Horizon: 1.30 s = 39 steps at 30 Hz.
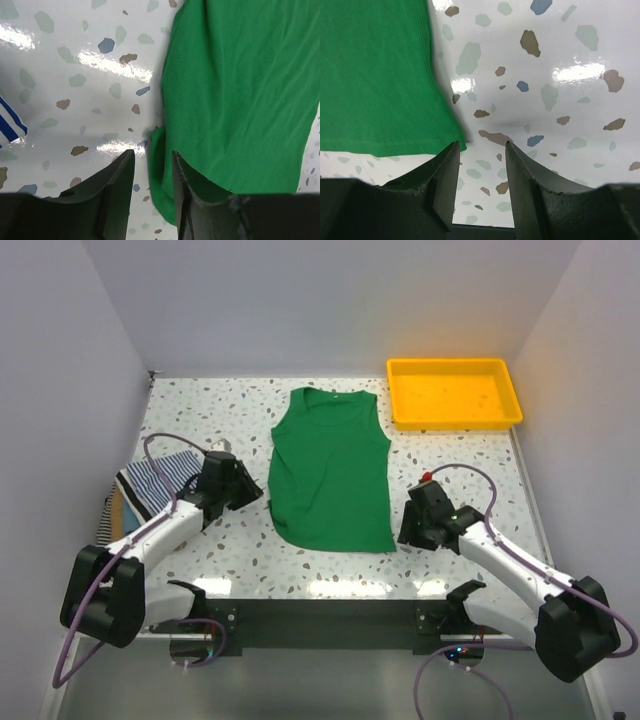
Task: Fold and stack the tank tops
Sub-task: Flatten the tank top out
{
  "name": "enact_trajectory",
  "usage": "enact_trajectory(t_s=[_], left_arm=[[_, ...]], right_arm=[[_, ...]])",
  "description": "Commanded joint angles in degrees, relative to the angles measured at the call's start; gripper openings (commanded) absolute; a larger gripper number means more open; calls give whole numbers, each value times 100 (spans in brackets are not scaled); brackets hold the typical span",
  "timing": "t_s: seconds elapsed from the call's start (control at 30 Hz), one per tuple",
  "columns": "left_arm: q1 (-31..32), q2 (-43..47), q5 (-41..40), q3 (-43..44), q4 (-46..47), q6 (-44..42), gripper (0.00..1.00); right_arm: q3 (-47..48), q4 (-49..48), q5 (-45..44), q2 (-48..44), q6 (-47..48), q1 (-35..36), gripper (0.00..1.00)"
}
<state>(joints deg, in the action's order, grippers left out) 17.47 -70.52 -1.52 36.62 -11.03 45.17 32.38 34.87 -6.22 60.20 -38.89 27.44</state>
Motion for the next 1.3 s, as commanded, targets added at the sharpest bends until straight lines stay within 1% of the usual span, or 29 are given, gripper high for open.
enact_trajectory(t_s=[0.0,0.07,0.13,0.2,0.27,0.37,0.5,0.57,0.63,0.67,0.7,0.73,0.77,0.83,0.97,1.0,1.03,1.07,1.1,1.23,1.27], left_arm=[[45,-58,239,-224,355,-114,40],[142,-216,354,-304,592,-87,40],[239,-540,503,-331,846,-122,38],[309,-882,573,-252,935,-209,34],[344,-1042,504,-165,962,-245,33],[379,-1174,381,-112,1015,-280,34],[476,-1367,170,82,953,-368,38],[529,-1455,-128,213,866,-377,38],[581,-1648,-304,327,708,-403,35],[590,-1710,-401,459,638,-403,32],[634,-1815,-506,512,576,-369,20],[634,-1833,-707,547,419,-333,12],[634,-1851,-805,591,321,-229,0],[652,-1729,-1007,601,32,-123,0],[696,-957,-1237,381,-671,456,0],[713,-546,-1289,346,-1090,597,0],[731,-333,-1281,328,-1277,729,0],[748,-131,-1229,241,-1444,913,0],[783,263,-1167,188,-1751,1028,0],[915,1083,-412,-321,-2008,1415,3],[942,1206,-297,-505,-2052,1538,6]], right_arm=[[-30,-313,-54,-115,-417,199,45],[101,-428,-116,112,-452,393,45],[443,-551,-291,377,-391,655,46],[839,-578,-537,867,-304,841,45],[1041,-622,-565,1168,-259,851,45],[1112,-771,-609,1502,-189,851,45],[1086,-851,-679,1705,-154,859,45],[1042,-859,-679,1793,-136,851,45],[1051,-859,-723,1933,-101,842,45],[1086,-859,-775,1986,-83,842,45],[1104,-842,-793,2047,-66,833,45],[1130,-842,-811,2100,-48,824,45],[1165,-833,-811,2170,-48,807,45],[1165,-833,-846,2215,-13,710,44],[1104,-842,-679,2233,154,263,43],[1078,-859,-653,2198,232,53,43],[1069,-868,-600,2189,268,-36,43],[1086,-868,-582,2188,312,-124,43],[1104,-868,-582,2215,373,-221,43],[1191,-851,-512,2259,453,-266,43],[1192,-851,-503,2250,470,-266,43]])
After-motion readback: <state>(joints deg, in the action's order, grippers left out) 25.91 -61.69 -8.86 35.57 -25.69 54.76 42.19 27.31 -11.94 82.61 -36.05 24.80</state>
